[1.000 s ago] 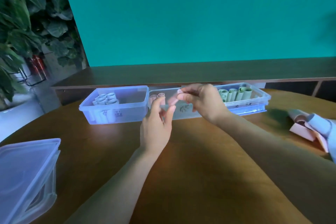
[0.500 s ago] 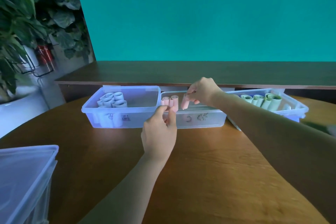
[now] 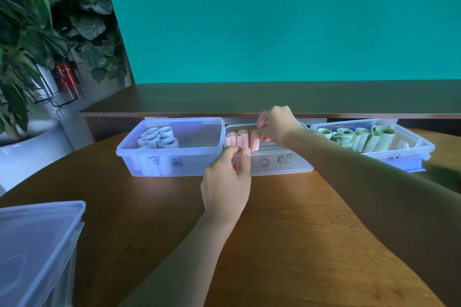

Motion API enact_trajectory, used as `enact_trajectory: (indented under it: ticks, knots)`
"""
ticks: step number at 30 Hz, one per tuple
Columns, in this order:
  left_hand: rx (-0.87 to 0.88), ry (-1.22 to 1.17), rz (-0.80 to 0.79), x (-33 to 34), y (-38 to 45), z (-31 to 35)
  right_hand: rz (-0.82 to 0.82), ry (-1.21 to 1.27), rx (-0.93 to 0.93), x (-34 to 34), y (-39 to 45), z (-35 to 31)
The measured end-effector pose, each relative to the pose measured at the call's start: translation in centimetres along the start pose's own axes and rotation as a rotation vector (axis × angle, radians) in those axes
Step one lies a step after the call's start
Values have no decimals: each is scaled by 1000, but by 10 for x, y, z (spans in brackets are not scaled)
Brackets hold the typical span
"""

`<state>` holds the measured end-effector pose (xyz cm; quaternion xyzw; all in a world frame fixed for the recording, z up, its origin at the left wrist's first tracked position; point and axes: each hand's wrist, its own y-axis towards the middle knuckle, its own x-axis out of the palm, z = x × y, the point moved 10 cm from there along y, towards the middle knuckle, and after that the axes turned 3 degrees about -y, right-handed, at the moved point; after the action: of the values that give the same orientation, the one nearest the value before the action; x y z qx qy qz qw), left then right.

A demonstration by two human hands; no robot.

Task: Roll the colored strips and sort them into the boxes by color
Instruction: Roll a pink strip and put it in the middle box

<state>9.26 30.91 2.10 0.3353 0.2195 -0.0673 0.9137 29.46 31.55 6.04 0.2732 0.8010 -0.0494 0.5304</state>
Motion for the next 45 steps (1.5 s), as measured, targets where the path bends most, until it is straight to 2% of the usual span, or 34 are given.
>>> enact_trajectory:
  ticks: [10, 17, 26, 34, 39, 45]
  knots:
    - [17, -18, -41, 3, 1, 3, -83, -25, 13, 3, -4, 0]
    - [20, -12, -50, 2, 1, 3, -85, 1, 19, 3, -5, 4]
    - [57, -30, -9, -2, 0, 7, -11, 20, 11, -28, -19, 11]
    - [222, -97, 25, -5, -33, 61, 138, 289, 24, -78, -121, 45]
    - [128, -274, -236, 33, -82, 104, 213, 268, 135, -89, -222, 99]
    - [96, -236, -625, 95, -134, 142, 348, 134, 301, -105, -327, 157]
